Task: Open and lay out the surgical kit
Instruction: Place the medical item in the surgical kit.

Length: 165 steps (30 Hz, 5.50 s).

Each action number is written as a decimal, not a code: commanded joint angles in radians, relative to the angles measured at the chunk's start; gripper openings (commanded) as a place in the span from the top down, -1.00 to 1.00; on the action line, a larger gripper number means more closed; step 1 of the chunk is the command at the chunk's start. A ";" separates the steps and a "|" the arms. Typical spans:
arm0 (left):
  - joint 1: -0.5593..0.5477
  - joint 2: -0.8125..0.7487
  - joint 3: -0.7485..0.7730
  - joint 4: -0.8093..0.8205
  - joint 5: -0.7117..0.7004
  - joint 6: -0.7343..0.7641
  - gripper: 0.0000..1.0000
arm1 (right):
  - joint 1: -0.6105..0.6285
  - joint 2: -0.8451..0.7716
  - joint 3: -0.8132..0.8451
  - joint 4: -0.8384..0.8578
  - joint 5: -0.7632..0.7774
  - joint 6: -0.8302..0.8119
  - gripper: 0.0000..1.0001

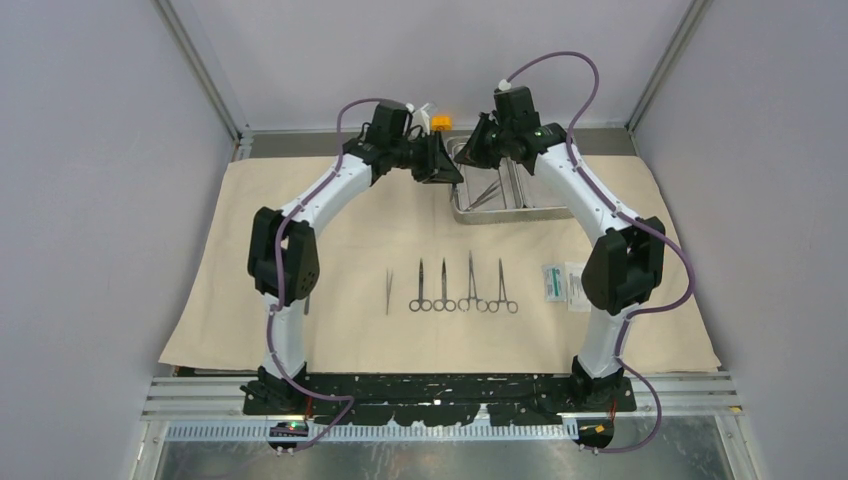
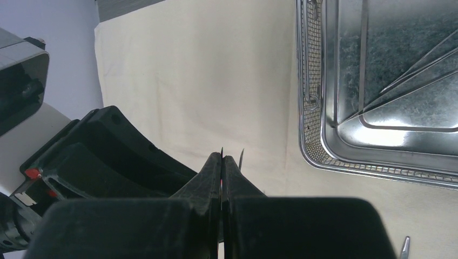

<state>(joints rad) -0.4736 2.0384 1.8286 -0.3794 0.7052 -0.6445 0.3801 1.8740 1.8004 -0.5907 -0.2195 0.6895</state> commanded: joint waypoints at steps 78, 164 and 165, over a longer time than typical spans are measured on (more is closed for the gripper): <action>0.181 -0.658 -0.921 0.528 0.496 0.004 1.00 | 0.093 -0.138 -0.435 0.746 -0.938 -0.118 0.27; -0.333 -0.431 -0.552 0.025 -1.004 0.908 -0.06 | 0.118 -0.040 -0.274 0.169 -0.211 0.178 0.99; -0.336 -0.430 -0.561 0.041 -1.019 0.918 -0.03 | 0.118 -0.040 -0.275 0.172 -0.215 0.183 0.99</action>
<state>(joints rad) -0.7780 1.6096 1.2800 -0.4507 -0.1677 0.1627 0.4950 1.8339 1.4849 -0.4366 -0.4274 0.8249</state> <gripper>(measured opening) 0.541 0.033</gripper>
